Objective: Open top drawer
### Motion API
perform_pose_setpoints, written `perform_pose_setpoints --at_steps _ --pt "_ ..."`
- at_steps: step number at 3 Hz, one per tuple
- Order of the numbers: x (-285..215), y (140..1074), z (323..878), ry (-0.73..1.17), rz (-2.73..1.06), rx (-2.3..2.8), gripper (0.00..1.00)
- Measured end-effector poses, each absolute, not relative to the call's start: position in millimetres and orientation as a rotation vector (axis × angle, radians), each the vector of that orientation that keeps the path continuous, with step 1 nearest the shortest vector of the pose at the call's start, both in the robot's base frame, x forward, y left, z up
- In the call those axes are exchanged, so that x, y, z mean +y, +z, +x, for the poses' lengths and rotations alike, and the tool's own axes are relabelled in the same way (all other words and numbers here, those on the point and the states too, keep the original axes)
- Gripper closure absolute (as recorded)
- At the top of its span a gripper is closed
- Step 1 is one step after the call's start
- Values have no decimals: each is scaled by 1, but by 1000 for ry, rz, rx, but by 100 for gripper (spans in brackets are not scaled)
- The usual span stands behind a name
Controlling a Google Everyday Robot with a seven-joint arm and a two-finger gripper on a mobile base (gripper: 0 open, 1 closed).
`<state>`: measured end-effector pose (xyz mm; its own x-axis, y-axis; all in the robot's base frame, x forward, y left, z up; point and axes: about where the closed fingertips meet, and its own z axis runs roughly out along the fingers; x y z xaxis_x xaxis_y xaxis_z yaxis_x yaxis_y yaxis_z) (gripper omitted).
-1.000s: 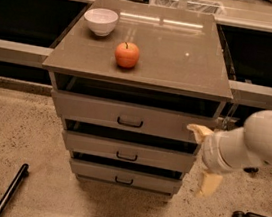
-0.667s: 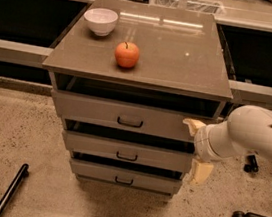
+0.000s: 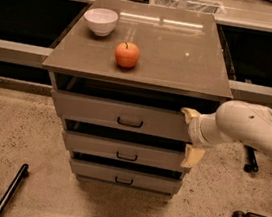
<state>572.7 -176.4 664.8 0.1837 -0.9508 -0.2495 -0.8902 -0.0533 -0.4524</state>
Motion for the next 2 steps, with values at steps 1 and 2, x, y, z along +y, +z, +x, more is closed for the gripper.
perform_pose_setpoints --at_steps 1,2 --pt "-189 646 604 -143 -1900 1773 0" --pt "-204 640 625 -133 -1870 1853 0"
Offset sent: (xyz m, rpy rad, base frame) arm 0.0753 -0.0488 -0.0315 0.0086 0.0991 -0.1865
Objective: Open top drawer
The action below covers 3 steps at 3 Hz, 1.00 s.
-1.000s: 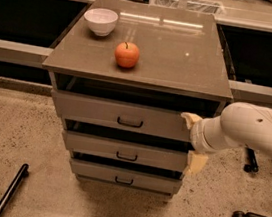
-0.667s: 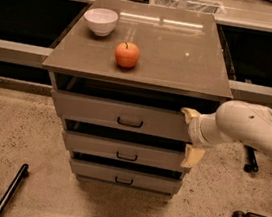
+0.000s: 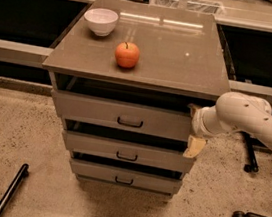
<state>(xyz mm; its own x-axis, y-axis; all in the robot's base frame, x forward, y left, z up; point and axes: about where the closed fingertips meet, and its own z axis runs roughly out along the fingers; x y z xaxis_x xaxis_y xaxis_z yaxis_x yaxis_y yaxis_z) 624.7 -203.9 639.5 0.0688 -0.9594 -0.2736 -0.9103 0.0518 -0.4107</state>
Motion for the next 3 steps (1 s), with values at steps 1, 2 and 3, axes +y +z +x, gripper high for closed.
perform_pose_setpoints --at_steps 1,2,3 --pt "-209 641 631 -110 -1881 1888 16" --pt "-209 639 626 -77 -1924 1903 39" --pt "-209 640 613 -82 -1968 1920 62"
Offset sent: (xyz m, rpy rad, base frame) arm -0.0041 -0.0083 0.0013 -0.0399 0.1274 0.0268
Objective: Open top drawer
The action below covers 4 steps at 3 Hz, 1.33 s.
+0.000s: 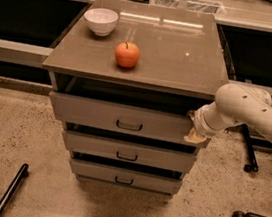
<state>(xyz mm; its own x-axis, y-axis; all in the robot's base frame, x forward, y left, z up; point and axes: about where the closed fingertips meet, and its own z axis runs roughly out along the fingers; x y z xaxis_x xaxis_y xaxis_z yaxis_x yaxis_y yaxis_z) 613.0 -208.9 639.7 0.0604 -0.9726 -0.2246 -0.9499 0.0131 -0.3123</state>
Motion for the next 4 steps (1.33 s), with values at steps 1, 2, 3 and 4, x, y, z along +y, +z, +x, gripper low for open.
perform_pose_setpoints --at_steps 1,2,3,4 --pt "-208 643 609 -82 -1978 1915 57" --pt "-208 643 609 -82 -1978 1915 34" --pt "-208 643 609 -82 -1978 1915 11" --pt "-208 643 609 -82 -1978 1915 0"
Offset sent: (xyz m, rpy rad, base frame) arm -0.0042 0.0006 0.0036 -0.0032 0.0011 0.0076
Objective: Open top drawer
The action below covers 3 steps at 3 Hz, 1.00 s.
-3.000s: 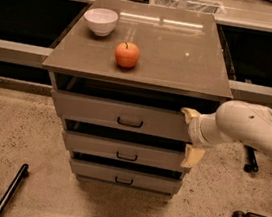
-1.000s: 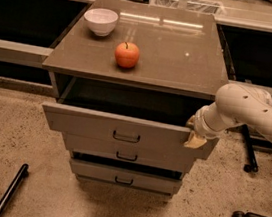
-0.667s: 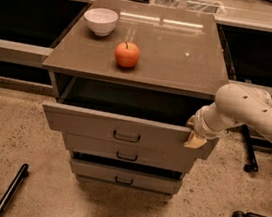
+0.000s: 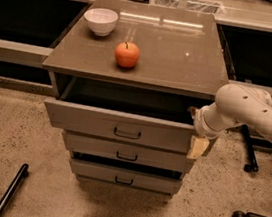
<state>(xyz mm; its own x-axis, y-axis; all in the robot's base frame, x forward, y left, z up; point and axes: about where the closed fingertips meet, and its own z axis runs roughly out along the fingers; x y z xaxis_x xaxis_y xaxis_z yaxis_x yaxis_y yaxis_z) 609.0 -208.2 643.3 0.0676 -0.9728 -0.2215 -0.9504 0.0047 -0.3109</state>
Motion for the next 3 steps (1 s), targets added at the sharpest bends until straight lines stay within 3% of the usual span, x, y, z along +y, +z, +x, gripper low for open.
perform_pose_setpoints --at_steps 1,2,3 --pt "-204 642 606 -48 -2040 1947 0" --pt "-198 667 582 11 -2114 1976 17" --pt "-197 684 560 90 -2122 1992 41"
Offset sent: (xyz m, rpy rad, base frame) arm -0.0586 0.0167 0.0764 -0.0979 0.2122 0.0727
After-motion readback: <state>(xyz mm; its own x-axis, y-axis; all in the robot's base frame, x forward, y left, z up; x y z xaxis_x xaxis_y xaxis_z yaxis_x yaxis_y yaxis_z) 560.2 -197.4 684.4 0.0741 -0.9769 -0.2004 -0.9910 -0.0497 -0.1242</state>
